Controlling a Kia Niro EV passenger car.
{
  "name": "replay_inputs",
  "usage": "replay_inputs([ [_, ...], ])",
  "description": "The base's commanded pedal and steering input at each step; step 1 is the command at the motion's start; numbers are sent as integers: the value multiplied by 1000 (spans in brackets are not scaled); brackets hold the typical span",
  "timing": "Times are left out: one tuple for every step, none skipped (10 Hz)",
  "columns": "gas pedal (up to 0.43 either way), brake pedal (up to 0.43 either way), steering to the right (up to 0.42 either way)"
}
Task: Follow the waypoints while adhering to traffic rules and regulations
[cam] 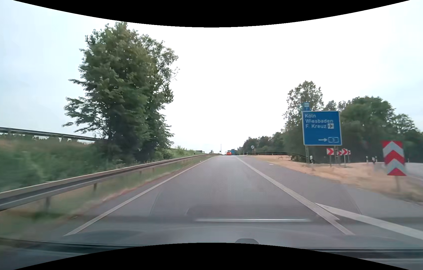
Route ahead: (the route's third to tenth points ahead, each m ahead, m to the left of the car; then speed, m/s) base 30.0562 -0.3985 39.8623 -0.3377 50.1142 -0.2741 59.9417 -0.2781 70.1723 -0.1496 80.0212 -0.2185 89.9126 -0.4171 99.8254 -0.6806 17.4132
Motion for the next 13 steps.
replay_inputs([
  [79,0,-3],
  [79,0,-3],
  [87,0,-3],
  [87,0,-3],
  [87,0,-3],
  [98,0,-3],
  [98,0,-3],
  [98,0,-3],
  [98,0,-3],
  [98,0,-3],
  [110,0,-3],
  [110,0,-3],
  [110,0,-4],
])
